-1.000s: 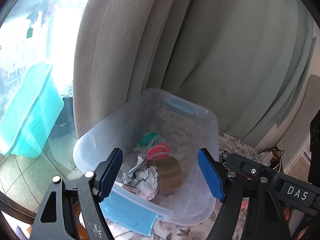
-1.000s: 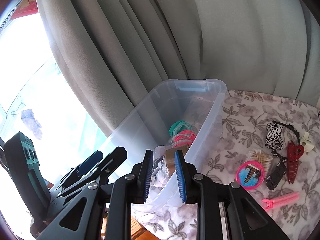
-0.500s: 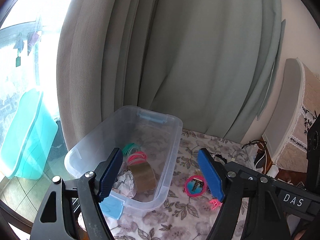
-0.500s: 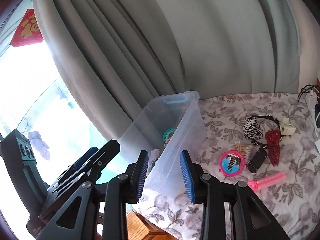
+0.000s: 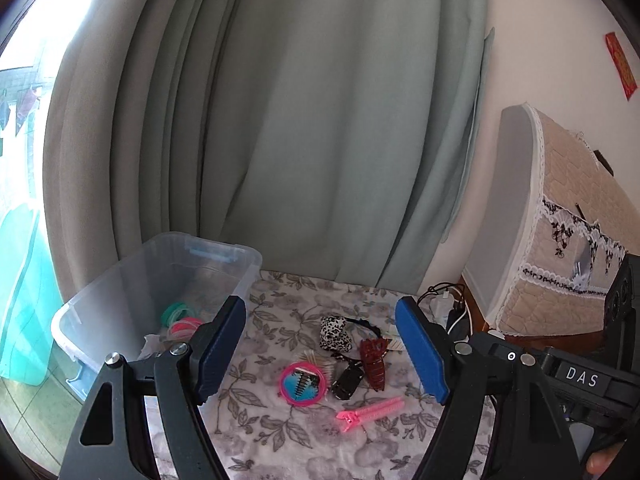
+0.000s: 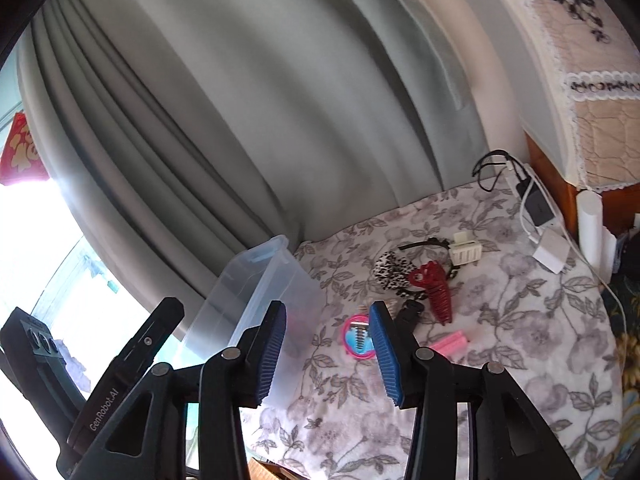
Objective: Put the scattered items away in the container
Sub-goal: 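Move both tools away from the box toward the items on the bed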
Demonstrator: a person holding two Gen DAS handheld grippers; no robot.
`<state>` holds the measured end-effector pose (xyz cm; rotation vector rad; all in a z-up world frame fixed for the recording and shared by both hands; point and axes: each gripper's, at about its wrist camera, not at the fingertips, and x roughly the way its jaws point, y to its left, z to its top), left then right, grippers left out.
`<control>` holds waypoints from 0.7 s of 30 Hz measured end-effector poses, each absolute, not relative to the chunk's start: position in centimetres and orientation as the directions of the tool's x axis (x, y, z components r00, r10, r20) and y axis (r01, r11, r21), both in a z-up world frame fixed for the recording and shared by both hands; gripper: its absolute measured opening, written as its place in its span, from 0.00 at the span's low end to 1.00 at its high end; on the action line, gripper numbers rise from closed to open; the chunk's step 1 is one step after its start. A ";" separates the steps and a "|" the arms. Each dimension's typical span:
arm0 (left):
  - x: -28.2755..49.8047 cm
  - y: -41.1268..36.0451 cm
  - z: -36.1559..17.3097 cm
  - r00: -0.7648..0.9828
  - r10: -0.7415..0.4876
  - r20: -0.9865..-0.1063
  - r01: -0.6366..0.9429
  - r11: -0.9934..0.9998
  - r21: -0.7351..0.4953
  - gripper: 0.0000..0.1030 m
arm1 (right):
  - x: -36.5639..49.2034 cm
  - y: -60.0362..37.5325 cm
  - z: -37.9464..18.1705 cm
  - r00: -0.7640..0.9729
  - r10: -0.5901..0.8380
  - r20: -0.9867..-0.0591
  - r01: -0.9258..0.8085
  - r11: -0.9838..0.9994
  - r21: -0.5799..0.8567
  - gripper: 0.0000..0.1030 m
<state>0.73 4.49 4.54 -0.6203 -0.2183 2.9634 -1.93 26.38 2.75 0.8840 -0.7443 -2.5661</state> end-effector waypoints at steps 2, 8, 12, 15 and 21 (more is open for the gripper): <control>0.3 5.5 3.8 -0.901 0.149 -0.407 -0.092 -0.983 -0.157 0.76 | -1.8 28.2 2.1 -0.764 -0.431 -0.480 0.087 -0.806 0.586 0.45; -1.1 7.0 1.8 -0.853 0.224 -0.472 -0.138 -0.968 -0.210 0.76 | -2.2 31.6 -0.6 -0.754 -0.394 -0.526 -0.009 -0.794 0.608 0.47; -2.0 7.6 0.4 -0.830 0.234 -0.507 -0.149 -0.968 -0.202 0.76 | -3.4 31.8 -2.9 -0.714 -0.403 -0.572 -0.047 -0.788 0.614 0.47; -2.8 8.1 -1.0 -0.812 0.204 -0.547 -0.141 -0.978 -0.156 0.76 | -4.4 31.1 -4.7 -0.675 -0.411 -0.612 -0.062 -0.795 0.603 0.47; -4.9 7.8 -4.8 -0.750 0.169 -0.639 -0.117 -0.985 -0.124 0.76 | -6.2 29.9 -8.7 -0.587 -0.419 -0.693 -0.108 -0.808 0.580 0.47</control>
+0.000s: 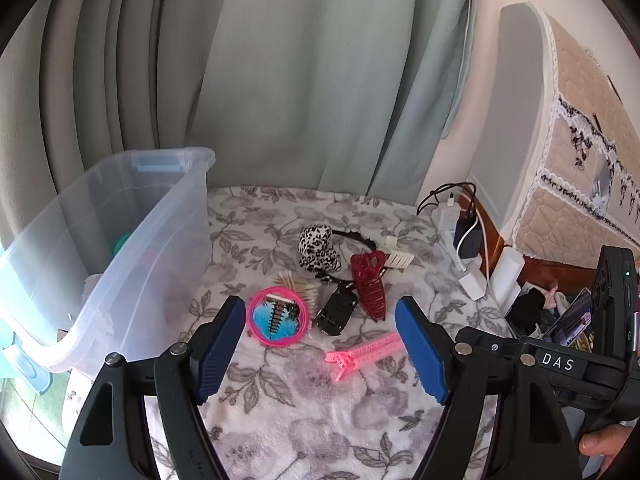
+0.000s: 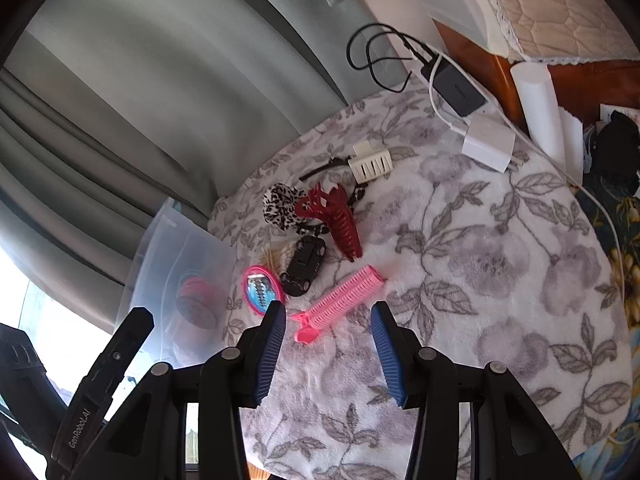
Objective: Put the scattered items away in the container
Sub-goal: 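Move both tools away from the box toward the items on the bed, then grasp the black toy car with left tool while right tool grasps pink hair roller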
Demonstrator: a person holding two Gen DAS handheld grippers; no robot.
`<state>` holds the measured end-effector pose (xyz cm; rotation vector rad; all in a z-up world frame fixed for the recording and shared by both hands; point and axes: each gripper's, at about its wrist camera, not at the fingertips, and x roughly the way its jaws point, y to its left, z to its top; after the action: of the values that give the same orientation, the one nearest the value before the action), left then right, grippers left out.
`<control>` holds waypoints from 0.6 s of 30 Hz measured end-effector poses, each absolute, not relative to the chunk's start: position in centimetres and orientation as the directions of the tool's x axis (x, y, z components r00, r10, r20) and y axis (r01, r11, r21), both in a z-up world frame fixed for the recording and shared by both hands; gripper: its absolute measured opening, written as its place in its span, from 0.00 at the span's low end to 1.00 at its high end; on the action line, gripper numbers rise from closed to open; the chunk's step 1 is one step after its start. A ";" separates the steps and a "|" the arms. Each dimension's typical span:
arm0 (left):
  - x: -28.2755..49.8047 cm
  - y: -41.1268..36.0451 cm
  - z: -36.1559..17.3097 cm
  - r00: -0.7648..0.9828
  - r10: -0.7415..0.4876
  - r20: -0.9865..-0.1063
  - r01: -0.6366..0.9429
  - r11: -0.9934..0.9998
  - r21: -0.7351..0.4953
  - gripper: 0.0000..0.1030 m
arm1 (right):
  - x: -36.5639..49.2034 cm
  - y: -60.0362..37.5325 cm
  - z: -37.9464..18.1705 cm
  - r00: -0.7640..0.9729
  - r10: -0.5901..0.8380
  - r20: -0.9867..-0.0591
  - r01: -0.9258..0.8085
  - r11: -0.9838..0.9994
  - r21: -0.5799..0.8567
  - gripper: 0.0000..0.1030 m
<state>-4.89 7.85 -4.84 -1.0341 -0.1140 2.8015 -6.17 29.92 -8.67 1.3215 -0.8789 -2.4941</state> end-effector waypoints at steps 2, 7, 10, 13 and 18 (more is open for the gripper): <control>-5.9 7.8 -6.3 -0.729 0.150 -0.668 -0.105 -0.989 -0.107 0.76 | -6.7 29.5 -9.8 -0.559 -0.417 -0.716 -0.123 -0.813 0.569 0.47; -9.2 7.2 -10.1 -0.656 0.102 -0.748 -0.053 -0.995 -0.089 0.76 | -8.3 27.9 -12.0 -0.497 -0.420 -0.760 -0.123 -0.832 0.541 0.47; -10.9 6.5 -11.9 -0.621 0.105 -0.777 -0.020 -0.993 -0.119 0.76 | -9.3 26.9 -13.0 -0.472 -0.413 -0.779 -0.123 -0.844 0.522 0.47; -12.1 6.3 -13.0 -0.606 0.111 -0.788 -0.028 -0.993 -0.119 0.76 | -10.4 26.3 -13.7 -0.456 -0.406 -0.792 -0.134 -0.849 0.512 0.47; -13.3 6.3 -13.5 -0.604 0.137 -0.785 -0.074 -0.991 -0.116 0.76 | -12.1 25.6 -14.5 -0.442 -0.387 -0.809 -0.149 -0.858 0.491 0.47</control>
<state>-13.32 6.32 -13.51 -1.3368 -0.1082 2.7102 -12.13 25.57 -14.48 1.5709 -0.7688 -2.4310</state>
